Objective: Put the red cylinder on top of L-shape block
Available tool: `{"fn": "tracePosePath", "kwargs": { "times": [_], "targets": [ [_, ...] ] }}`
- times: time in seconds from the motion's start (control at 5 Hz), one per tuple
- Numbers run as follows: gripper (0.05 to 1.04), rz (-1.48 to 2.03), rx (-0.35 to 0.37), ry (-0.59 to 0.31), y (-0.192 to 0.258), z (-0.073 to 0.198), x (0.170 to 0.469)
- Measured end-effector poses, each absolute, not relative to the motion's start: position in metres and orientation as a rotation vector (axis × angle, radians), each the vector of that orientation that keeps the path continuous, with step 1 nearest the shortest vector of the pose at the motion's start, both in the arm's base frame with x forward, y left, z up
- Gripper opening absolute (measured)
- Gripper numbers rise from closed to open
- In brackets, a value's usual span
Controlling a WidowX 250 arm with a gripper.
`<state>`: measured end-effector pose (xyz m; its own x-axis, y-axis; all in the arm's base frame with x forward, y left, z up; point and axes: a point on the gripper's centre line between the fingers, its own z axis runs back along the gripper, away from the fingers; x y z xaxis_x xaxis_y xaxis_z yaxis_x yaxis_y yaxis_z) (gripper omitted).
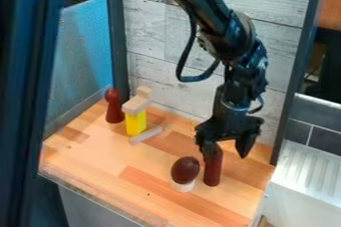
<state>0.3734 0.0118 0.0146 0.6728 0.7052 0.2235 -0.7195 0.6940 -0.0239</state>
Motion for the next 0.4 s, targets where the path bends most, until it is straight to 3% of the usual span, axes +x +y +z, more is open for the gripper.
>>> {"fn": "tracePosePath", "kwargs": {
  "times": [0.4],
  "targets": [
    [0.947,0.808,0.095,-0.202,0.0141,-0.0008,0.3780]
  ]
}}
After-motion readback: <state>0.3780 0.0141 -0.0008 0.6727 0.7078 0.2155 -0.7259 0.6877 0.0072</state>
